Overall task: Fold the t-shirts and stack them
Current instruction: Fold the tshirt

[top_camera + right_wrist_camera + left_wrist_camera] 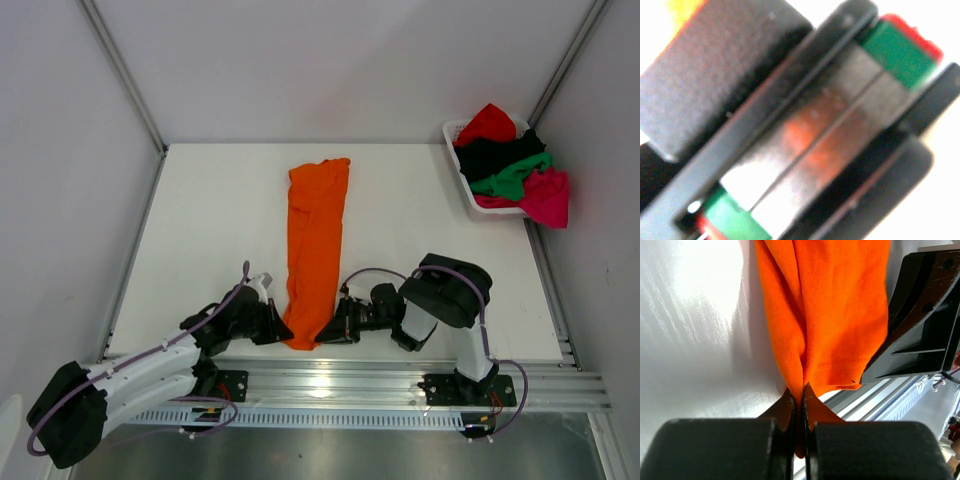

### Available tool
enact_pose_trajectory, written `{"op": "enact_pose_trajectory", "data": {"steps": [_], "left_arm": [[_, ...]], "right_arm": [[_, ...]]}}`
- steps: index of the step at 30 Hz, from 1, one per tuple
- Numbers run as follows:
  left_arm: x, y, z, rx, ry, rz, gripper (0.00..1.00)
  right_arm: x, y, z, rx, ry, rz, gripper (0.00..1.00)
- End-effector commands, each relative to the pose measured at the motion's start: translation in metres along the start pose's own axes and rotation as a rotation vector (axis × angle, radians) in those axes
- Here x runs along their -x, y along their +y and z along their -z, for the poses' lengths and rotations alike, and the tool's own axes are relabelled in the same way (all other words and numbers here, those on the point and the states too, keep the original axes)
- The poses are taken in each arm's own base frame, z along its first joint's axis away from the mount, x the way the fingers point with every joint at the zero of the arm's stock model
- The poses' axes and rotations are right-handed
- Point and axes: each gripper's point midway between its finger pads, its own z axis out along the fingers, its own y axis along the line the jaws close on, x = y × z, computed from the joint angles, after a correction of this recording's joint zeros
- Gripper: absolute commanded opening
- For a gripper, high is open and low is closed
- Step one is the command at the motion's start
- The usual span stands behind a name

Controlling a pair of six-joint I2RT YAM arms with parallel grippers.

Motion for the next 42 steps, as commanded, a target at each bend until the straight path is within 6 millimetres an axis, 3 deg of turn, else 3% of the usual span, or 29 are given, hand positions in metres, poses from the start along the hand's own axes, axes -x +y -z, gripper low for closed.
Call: {"op": "enact_pose_trajectory", "data": {"steps": [1,8,12,14,18,22,31,42], "left_arm": [[0.004,-0.003,0.000,-0.001,-0.013,-0.019,0.01],[0.009,-0.002,0.003,0.044,-0.010,-0.005,0.01],[0.030,-0.015,0.017,0.086,-0.053,-0.019,0.01],[0.037,-0.020,0.022,0.091,-0.073,-0.032,0.01],[0.045,-0.023,0.026,0.108,-0.088,-0.044,0.01],[0.045,-0.024,0.024,0.111,-0.082,-0.043,0.01],[0.047,-0.027,0.018,0.121,-0.059,-0.024,0.01],[0.065,-0.050,0.021,0.137,-0.045,-0.010,0.01]], "right_arm": [[-0.005,-0.011,0.001,-0.026,0.014,-0.052,0.10],[-0.002,-0.009,0.001,-0.026,0.013,-0.043,0.10],[0.006,-0.001,0.000,-0.042,0.007,0.016,0.09],[0.008,-0.006,0.002,-0.090,0.009,0.045,0.09],[0.028,0.003,0.008,-0.139,-0.032,0.108,0.08],[0.043,0.005,0.019,-0.177,-0.079,0.124,0.00],[0.074,0.022,0.029,-0.208,-0.125,0.177,0.00],[0.113,0.042,0.046,-0.303,-0.225,0.227,0.00]]}}
